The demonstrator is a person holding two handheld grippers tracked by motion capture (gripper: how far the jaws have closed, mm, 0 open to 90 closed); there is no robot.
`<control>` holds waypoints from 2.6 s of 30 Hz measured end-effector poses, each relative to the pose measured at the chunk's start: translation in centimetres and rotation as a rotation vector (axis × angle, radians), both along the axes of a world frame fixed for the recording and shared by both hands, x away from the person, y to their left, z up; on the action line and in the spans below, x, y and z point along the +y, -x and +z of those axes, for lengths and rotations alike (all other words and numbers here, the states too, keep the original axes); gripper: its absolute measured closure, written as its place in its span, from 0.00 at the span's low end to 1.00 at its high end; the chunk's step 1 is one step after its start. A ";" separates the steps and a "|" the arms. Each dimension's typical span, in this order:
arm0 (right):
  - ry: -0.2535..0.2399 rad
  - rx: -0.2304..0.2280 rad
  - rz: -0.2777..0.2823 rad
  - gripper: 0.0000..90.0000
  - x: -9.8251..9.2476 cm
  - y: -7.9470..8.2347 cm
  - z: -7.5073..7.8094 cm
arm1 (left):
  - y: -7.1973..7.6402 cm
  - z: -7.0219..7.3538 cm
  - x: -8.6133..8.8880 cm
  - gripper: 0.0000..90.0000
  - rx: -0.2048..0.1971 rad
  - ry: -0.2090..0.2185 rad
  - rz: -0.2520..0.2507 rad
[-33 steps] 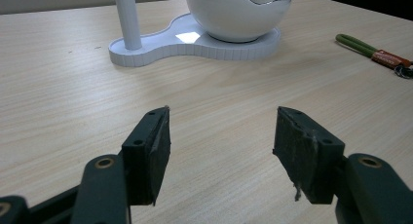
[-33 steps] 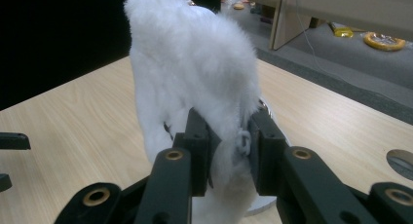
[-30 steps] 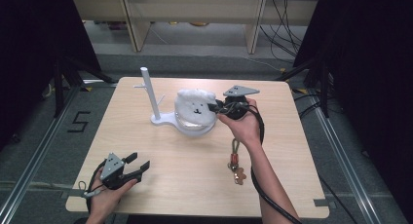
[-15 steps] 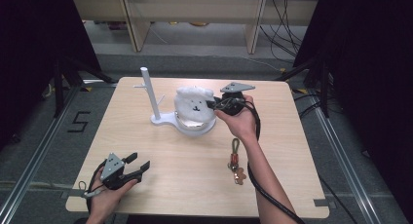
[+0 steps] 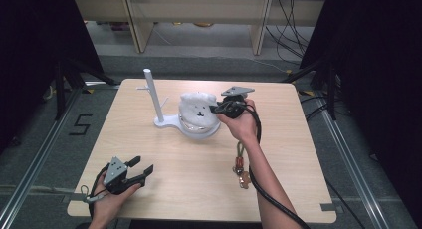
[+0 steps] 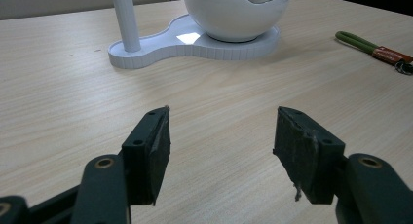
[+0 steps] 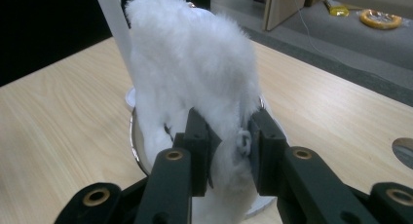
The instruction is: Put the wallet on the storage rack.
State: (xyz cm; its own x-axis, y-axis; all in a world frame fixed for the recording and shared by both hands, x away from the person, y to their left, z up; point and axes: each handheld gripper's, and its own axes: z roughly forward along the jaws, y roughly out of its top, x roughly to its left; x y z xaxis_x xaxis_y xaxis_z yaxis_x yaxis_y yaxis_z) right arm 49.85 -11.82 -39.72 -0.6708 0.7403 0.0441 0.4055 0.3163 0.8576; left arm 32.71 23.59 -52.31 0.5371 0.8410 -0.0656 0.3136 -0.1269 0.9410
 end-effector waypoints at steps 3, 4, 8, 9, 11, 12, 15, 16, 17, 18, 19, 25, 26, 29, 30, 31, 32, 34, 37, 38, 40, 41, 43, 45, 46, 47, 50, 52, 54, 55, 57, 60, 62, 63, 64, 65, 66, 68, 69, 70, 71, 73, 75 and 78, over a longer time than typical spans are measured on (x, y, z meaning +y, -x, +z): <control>0.039 0.045 -0.008 0.82 0.3 -0.2 -0.4 | 0.0 0.0 0.0 0.42 -0.001 -0.007 -0.001; 0.039 0.045 -0.008 0.82 0.3 -0.2 -0.4 | 0.0 0.0 -0.1 0.42 -0.001 -0.006 -0.002; 0.071 0.040 -0.002 0.81 0.7 -0.7 -0.5 | 0.0 0.0 -0.1 0.42 -0.001 -0.004 -0.002; 0.086 0.040 -0.009 0.81 1.0 -0.8 -0.5 | 0.0 0.0 0.0 0.42 -0.001 -0.002 -0.002; 0.085 0.047 -0.013 0.81 1.2 -0.8 -0.5 | 0.0 0.0 0.0 0.42 -0.001 -0.002 -0.002; 0.111 0.049 -0.018 0.81 1.3 -0.9 -0.4 | 0.0 0.0 0.0 0.42 -0.001 -0.002 -0.002; 0.148 0.058 -0.044 0.81 1.7 -1.1 -0.3 | 0.0 0.0 0.0 0.42 -0.001 -0.002 -0.002; 0.148 0.058 -0.044 0.81 1.7 -1.1 -0.3 | 0.0 0.0 0.0 0.42 -0.001 -0.002 -0.002; 0.162 0.042 -0.046 0.81 1.7 -1.3 -0.5 | 0.0 0.0 0.0 0.42 -0.001 -0.002 -0.003; 0.169 0.052 -0.046 0.81 1.8 -1.3 -0.5 | 0.0 0.0 0.0 0.42 0.000 -0.001 -0.003; 0.176 0.048 -0.054 0.81 1.8 -1.4 -0.6 | 0.0 0.0 0.0 0.42 0.000 -0.001 -0.002; 0.205 0.034 -0.062 0.80 2.0 -1.5 -0.7 | 0.0 0.0 0.0 0.42 -0.001 -0.003 -0.003; 0.213 0.033 -0.066 0.79 2.1 -1.5 -0.8 | 0.0 0.0 0.0 0.42 -0.001 -0.003 -0.003; 0.211 0.038 -0.078 0.77 2.1 -1.5 -0.9 | 0.0 0.0 0.0 0.42 0.000 0.001 -0.002; 0.216 0.044 -0.076 0.76 2.0 -1.6 -0.9 | 0.0 0.0 0.0 0.42 0.000 0.001 -0.002; 0.213 0.050 -0.077 0.74 2.0 -1.6 -0.9 | 0.0 0.0 0.0 0.42 0.000 -0.001 -0.002; 0.213 0.050 -0.077 0.74 2.0 -1.6 -0.9 | 0.0 0.0 0.0 0.42 0.000 -0.001 -0.002; 0.199 0.052 -0.093 0.70 2.0 -1.6 -0.8 | 0.0 0.0 0.0 0.42 0.000 0.000 -0.002; 0.187 0.054 -0.101 0.61 1.9 -1.4 -0.5 | 0.0 0.0 0.0 0.42 0.001 0.001 -0.002; 0.187 0.054 -0.101 0.61 1.9 -1.4 -0.5 | 0.0 0.0 0.0 0.42 0.001 0.001 -0.001; 0.175 0.070 -0.109 0.57 1.8 -1.3 -0.4 | 0.0 0.0 0.0 0.42 0.002 0.000 -0.001; 0.175 0.062 -0.107 0.56 1.7 -1.3 -0.3 | 0.0 0.0 0.0 0.42 0.003 0.000 -0.001; 0.168 0.067 -0.111 0.53 1.6 -1.2 -0.2 | 0.0 0.0 0.0 0.42 0.003 0.001 -0.001; 0.151 0.067 -0.127 0.50 1.4 -1.1 -0.2 | 0.0 0.0 0.0 0.42 0.003 0.003 -0.001; 0.151 0.067 -0.127 0.50 1.4 -1.1 -0.2 | 0.0 0.0 0.0 0.42 0.003 0.003 -0.001; 0.134 0.082 -0.121 0.50 1.4 -1.0 0.0 | 0.0 0.0 0.0 0.42 0.003 0.003 -0.001; 0.153 0.067 -0.125 0.49 1.3 -0.7 0.4 | 0.0 0.0 0.0 0.42 0.003 0.004 0.000; 0.161 0.049 -0.126 0.49 1.2 -0.5 0.6 | 0.0 0.0 0.0 0.42 0.003 0.005 0.000; 0.152 0.050 -0.120 0.49 1.1 -0.3 0.9 | 0.0 0.0 0.0 0.42 0.004 0.005 0.000; 0.148 0.030 -0.108 0.49 1.0 -0.1 1.0 | 0.0 0.0 0.0 0.42 0.005 0.004 0.001; 0.146 0.036 -0.117 0.49 1.0 0.1 1.1 | 0.1 0.1 0.0 0.42 0.009 -0.002 0.004; 0.148 0.028 -0.103 0.49 0.5 0.7 1.4 | 0.1 0.1 0.1 0.42 0.011 0.001 0.006; 0.138 0.028 -0.113 0.49 0.2 1.1 1.6 | 0.0 0.0 0.1 0.42 0.009 0.004 0.003; 0.134 0.034 -0.115 0.49 -0.2 1.5 1.7 | 0.0 0.1 0.1 0.42 0.013 -0.003 0.006; 0.130 0.037 -0.120 0.49 -0.4 1.7 1.7 | 0.0 0.0 0.1 0.42 0.007 0.004 0.003; 0.124 0.049 -0.122 0.50 -0.6 2.0 1.7 | 0.0 0.0 0.0 0.42 0.005 0.005 0.001; 0.126 0.046 -0.120 0.51 -1.0 2.1 1.6 | 0.0 0.0 0.0 0.42 0.005 0.004 0.002; 0.112 0.093 -0.131 0.53 -1.7 2.8 1.4 | 0.0 0.0 0.0 0.42 0.005 0.004 0.003; 0.110 0.095 -0.129 0.53 -2.1 2.8 1.1 | 0.0 0.0 0.1 0.42 0.007 0.004 0.004; 0.106 0.123 -0.130 0.54 -2.5 3.1 1.0 | 0.0 0.0 0.1 0.42 0.008 0.004 0.005; 0.119 0.169 -0.143 0.55 -3.3 3.7 0.7 | -0.1 0.0 0.1 0.42 0.009 0.008 0.009; 0.116 0.195 -0.140 0.56 -4.0 4.2 0.2 | 0.0 0.1 0.1 0.42 0.017 0.005 0.017; 0.117 0.226 -0.159 0.57 -4.9 4.7 -0.1 | 0.0 0.1 0.2 0.42 0.020 0.007 0.021; 0.119 0.271 -0.168 0.57 -5.5 5.3 -0.6 | -0.1 0.0 0.1 0.42 0.015 0.013 0.016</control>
